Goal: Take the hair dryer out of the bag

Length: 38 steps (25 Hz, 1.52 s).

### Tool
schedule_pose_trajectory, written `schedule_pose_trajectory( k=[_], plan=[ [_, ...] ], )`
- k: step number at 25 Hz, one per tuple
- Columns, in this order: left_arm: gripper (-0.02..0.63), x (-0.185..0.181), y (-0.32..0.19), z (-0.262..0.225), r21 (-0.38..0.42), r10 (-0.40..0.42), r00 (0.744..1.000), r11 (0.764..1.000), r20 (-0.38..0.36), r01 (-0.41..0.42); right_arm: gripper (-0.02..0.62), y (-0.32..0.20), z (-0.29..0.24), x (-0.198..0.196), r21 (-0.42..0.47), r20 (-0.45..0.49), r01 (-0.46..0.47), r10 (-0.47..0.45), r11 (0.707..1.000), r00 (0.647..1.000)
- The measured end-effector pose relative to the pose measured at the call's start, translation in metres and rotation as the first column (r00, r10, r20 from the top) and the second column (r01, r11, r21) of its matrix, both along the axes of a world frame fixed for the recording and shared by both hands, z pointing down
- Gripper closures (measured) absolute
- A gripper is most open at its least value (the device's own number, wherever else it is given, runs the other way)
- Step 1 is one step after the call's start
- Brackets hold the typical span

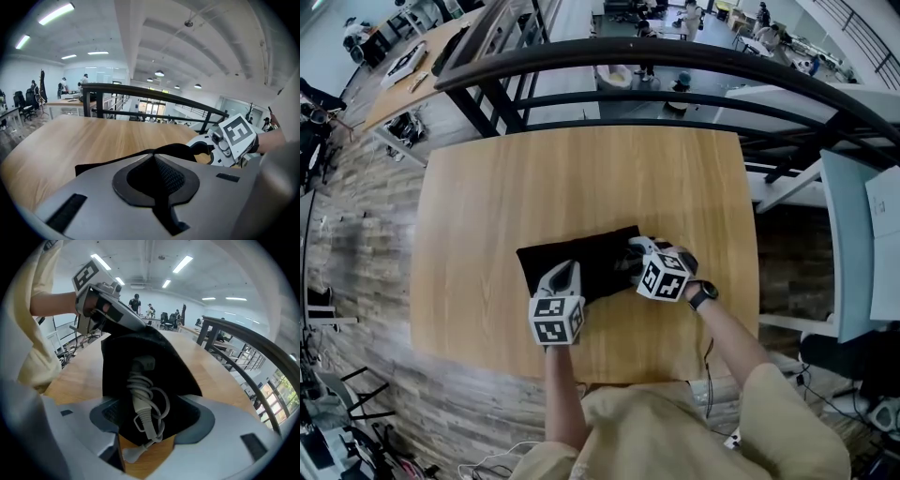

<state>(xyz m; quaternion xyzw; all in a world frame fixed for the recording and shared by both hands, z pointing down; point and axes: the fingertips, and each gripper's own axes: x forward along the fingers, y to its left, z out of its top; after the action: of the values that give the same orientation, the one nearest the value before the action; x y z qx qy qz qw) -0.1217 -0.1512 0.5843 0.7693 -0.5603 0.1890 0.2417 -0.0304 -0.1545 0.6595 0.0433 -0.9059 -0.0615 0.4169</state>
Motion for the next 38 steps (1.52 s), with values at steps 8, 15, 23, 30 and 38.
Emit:
schedule_pose_trajectory(
  k=[8,15,23,30,38],
  plan=[
    [0.589,-0.002,-0.004,0.004,-0.01,-0.01,1.0,1.0,-0.007,0.01,0.331,-0.004,0.022,-0.012,-0.056,-0.099,0.152,-0.157,0.987,0.983],
    [0.589,-0.006,-0.002,0.009,-0.022,-0.016,1.0,1.0,-0.01,0.016,0.327,0.006,0.053,-0.024,-0.127,-0.218,0.261,-0.284,0.957,0.934],
    [0.589,-0.011,-0.002,0.016,-0.034,-0.026,1.0,0.999,-0.017,0.025,0.413,0.01,0.044,-0.027,-0.068,-0.123,0.263,-0.269,0.962,0.955],
    [0.589,-0.011,0.0,0.022,-0.056,-0.029,0.999,0.998,-0.018,0.028,0.414,0.014,0.016,-0.006,0.005,-0.079,0.236,-0.235,0.972,0.969],
    [0.589,0.001,0.001,0.024,-0.063,-0.001,0.999,0.998,-0.036,-0.001,0.415,0.018,-0.019,0.042,0.045,-0.051,0.16,-0.158,0.986,0.986]
  ],
)
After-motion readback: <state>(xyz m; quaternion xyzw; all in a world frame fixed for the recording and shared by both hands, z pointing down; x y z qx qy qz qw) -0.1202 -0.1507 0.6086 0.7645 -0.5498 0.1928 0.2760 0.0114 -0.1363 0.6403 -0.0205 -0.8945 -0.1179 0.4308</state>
